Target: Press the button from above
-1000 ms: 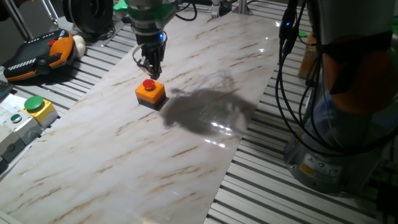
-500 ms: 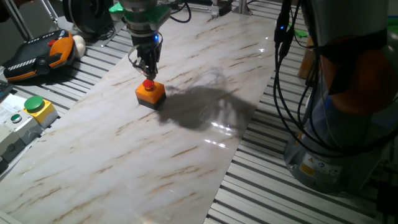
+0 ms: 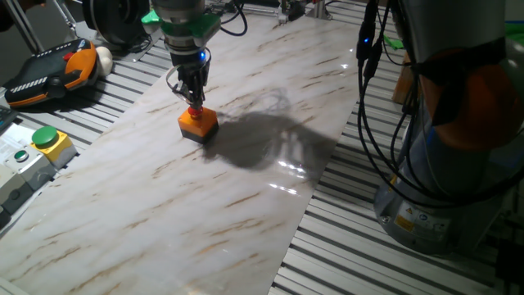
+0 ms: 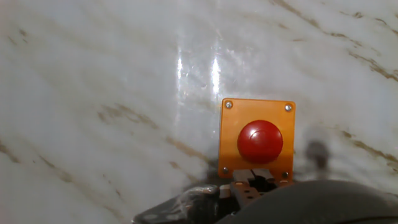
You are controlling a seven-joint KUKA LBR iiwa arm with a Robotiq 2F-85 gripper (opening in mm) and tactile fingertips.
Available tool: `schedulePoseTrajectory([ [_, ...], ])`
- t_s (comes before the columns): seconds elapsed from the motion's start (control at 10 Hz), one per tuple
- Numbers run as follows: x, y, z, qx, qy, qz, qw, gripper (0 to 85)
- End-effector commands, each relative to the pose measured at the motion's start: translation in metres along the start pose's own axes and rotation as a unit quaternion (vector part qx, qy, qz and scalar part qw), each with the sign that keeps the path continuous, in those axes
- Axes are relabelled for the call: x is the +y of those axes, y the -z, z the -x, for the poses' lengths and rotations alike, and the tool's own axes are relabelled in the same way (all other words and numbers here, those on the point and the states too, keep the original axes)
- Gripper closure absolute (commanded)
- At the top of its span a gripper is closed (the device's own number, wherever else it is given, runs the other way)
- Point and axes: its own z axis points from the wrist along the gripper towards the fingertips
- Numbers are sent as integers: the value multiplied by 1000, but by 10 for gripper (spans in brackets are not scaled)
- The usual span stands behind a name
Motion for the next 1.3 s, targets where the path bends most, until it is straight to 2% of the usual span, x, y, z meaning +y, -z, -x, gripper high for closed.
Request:
schedulePoseTrajectory([
  [0.0,-1,-2,1,0,0,-1,1000,843],
  [0.3,-7,-12,7,-1,4,2,1000,843],
  [0.7,-9,-19,10,1,1,2,1000,843],
  [1.2,-12,-23,12,1,1,3,1000,843],
])
